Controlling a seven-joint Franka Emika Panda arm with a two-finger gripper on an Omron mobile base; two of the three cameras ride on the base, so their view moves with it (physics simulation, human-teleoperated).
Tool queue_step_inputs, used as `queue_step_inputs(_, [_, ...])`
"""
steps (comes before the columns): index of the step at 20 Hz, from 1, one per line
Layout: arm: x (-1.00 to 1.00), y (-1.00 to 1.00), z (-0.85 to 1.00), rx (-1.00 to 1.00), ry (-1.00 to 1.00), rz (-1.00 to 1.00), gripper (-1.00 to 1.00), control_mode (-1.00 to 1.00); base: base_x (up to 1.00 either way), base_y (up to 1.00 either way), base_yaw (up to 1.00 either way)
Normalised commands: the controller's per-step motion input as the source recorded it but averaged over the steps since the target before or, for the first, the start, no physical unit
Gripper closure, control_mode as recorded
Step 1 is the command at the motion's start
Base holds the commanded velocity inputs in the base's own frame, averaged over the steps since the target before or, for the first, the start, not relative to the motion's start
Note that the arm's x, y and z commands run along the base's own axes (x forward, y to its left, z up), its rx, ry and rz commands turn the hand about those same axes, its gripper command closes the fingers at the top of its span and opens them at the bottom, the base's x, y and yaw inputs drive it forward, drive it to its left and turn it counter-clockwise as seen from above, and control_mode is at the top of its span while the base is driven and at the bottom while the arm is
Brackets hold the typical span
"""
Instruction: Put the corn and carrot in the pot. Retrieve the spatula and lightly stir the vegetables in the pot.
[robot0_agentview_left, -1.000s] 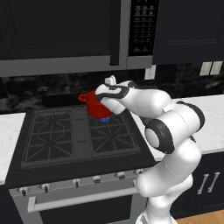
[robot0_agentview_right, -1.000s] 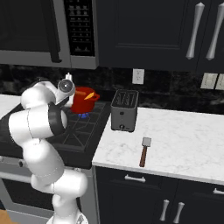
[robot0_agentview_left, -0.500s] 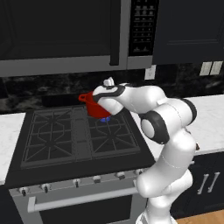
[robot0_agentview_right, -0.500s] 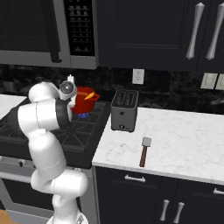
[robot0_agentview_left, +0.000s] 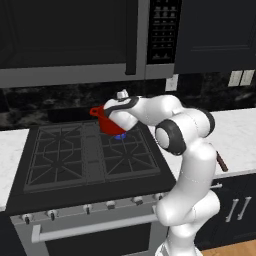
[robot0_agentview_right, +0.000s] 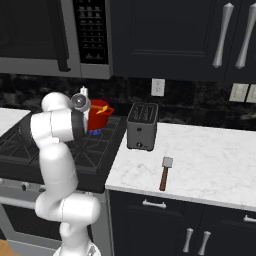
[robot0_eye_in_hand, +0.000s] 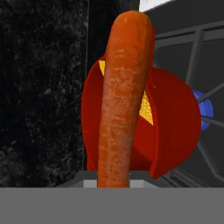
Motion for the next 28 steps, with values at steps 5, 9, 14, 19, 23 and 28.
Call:
queue_step_inputs(5, [0.32,0.03,-0.14,0.0,0.0,0.0,1.0,-1.0,0.0,0.0,0.0])
queue_step_inputs(9, [0.37,0.12,-0.1,0.0,0.0,0.0,1.0,-1.0,0.0,0.0,0.0])
queue_step_inputs(14, [0.29,0.15,-0.12,-0.01,0.0,0.0,1.0,-1.0,0.0,0.0,0.0])
queue_step_inputs(19, [0.34,0.16,-0.14,-0.02,0.0,0.0,1.0,-1.0,0.0,0.0,0.0])
queue_step_inputs(23, [0.37,0.08,-0.03,-0.01,0.0,-0.01,-1.0,-1.0,0.0,0.0,0.0])
queue_step_inputs(28, [0.14,0.0,0.01,0.0,0.0,-0.02,-1.0,-1.0,0.0,0.0,0.0])
